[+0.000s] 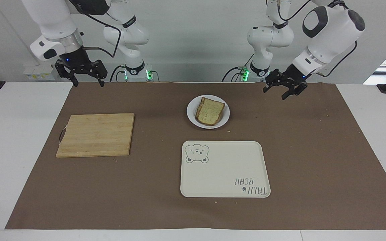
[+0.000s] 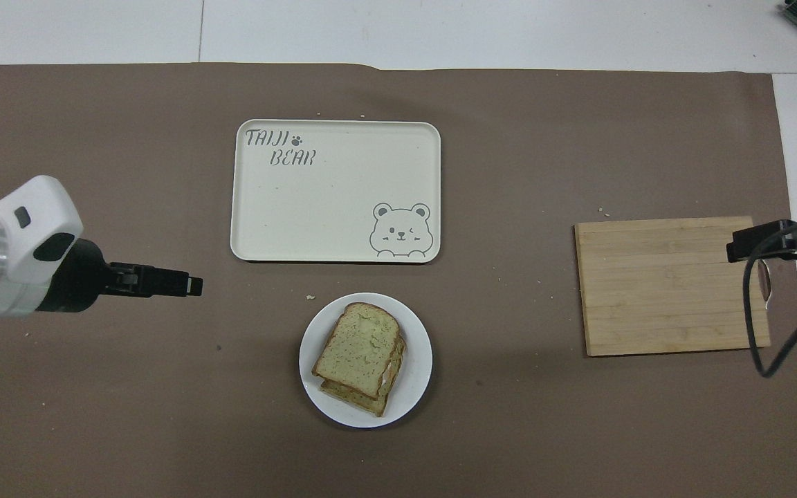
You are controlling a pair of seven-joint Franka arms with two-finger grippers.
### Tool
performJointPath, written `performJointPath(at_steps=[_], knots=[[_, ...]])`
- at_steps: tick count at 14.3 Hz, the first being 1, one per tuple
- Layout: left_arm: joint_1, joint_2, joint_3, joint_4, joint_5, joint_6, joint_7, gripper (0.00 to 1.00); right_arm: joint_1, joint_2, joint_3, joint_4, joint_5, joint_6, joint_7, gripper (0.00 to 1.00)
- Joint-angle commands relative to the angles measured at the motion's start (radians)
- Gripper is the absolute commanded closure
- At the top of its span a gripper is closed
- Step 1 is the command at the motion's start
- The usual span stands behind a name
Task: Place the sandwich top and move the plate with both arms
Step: 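Move the left gripper to the white plate rim and grasp it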
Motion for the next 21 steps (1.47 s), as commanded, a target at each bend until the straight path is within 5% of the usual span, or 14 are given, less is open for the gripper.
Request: performJointPath(at_steps=[1, 4, 7, 10, 15, 21], knots=[[-0.036, -0.102, 0.013, -0.2, -0.112, 0.089, 0.075, 0.0, -0.019, 0.048, 0.008, 0.05, -0.008, -0.025, 0.024, 0.0], [-0.04, -0.108, 0.013, -0.309, -0.255, 0.144, 0.158, 0.03, -0.019, 0.045, 0.011, 0.047, -0.008, -0.025, 0.021, 0.0], [-0.07, -0.101, 0.013, -0.398, -0.385, 0.207, 0.267, 0.19, -0.019, 0.045, 0.011, 0.047, -0.008, -0.025, 0.021, 0.0], [-0.161, -0.082, 0.015, -0.496, -0.54, 0.382, 0.396, 0.21, -0.019, 0.045, 0.011, 0.047, -0.008, -0.025, 0.021, 0.0], [-0.163, 0.025, 0.015, -0.519, -0.766, 0.396, 0.672, 0.31, -0.019, 0.045, 0.011, 0.047, -0.008, -0.025, 0.021, 0.0], [-0.163, 0.122, 0.015, -0.51, -0.786, 0.43, 0.761, 0.38, -0.019, 0.045, 0.011, 0.047, -0.008, -0.025, 0.021, 0.0]])
